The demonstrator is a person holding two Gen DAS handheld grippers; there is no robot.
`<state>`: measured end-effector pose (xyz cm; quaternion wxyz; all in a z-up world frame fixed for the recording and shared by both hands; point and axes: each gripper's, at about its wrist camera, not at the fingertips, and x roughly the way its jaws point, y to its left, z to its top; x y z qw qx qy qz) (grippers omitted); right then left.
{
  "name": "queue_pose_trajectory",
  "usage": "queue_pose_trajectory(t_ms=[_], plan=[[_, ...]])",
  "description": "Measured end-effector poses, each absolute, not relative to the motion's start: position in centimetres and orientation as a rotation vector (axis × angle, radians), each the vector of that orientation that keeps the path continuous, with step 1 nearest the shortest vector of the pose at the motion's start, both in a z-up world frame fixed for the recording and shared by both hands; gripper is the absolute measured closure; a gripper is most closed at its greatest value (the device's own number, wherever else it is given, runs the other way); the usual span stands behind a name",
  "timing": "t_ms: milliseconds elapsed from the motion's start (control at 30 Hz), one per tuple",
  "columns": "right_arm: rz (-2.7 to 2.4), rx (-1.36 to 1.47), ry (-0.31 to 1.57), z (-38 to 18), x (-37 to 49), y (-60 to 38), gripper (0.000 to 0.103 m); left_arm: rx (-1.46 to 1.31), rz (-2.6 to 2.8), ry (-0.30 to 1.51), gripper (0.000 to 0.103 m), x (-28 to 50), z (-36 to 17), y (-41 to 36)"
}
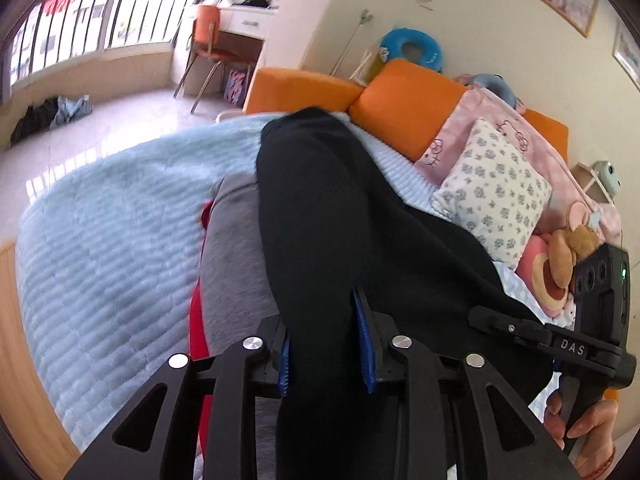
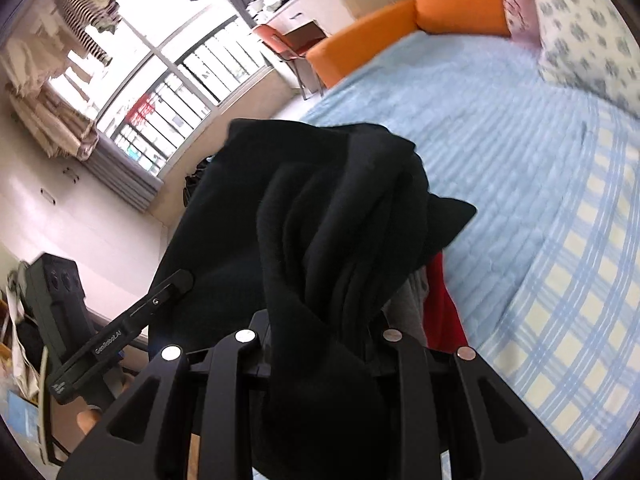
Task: Fold large clothes
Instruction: 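Lift the jacket bundle with both tools and carry it toward the clothes stack, then lower the bundle onto the grey and red stack and open both tools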
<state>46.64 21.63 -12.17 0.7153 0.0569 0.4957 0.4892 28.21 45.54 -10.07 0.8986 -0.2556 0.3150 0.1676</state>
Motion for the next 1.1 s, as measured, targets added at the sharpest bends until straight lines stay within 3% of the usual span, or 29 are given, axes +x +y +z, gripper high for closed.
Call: queue_pose_trajectory(t_ms=[167,500,733,767,833,900,1000,1100], plan=[[1.027,0.018,1.102,-15.5,45.4,22.5,0.068,-0.502,0.382,0.7,0.064,28.4,-13.2,45.9],[1.013,-0.059,1.001,-12.9,43.5,23.3,0.068,-0.451,0.375,0.669,0.071,27.4,-10.5,45.0],[1.033,-0.05,0.975,-13.2,43.0,23.1,0.069,-0.446,0.396,0.71,0.069,27.0,-10.9,45.8],[1.024,-0.073,0.977,-13.6,43.0,23.2,0.067,-0.442,0.4,0.716,0.068,27.1,-11.5,45.7],[0.996,-0.106,0.991,-14.6,43.1,23.2,0.052,-0.433,0.421,0.724,0.064,27.3,-12.7,45.5],[0.976,-0.071,1.031,-15.2,43.7,22.7,0.027,-0.443,0.43,0.73,0.059,27.3,-13.5,45.5],[0.984,-0.019,1.069,-14.9,44.5,21.1,0.022,-0.45,0.413,0.745,0.053,26.9,-12.8,45.9],[0.957,-0.032,1.027,-12.7,45.1,19.0,0.022,-0.417,0.422,0.744,0.053,26.0,-10.3,46.0]])
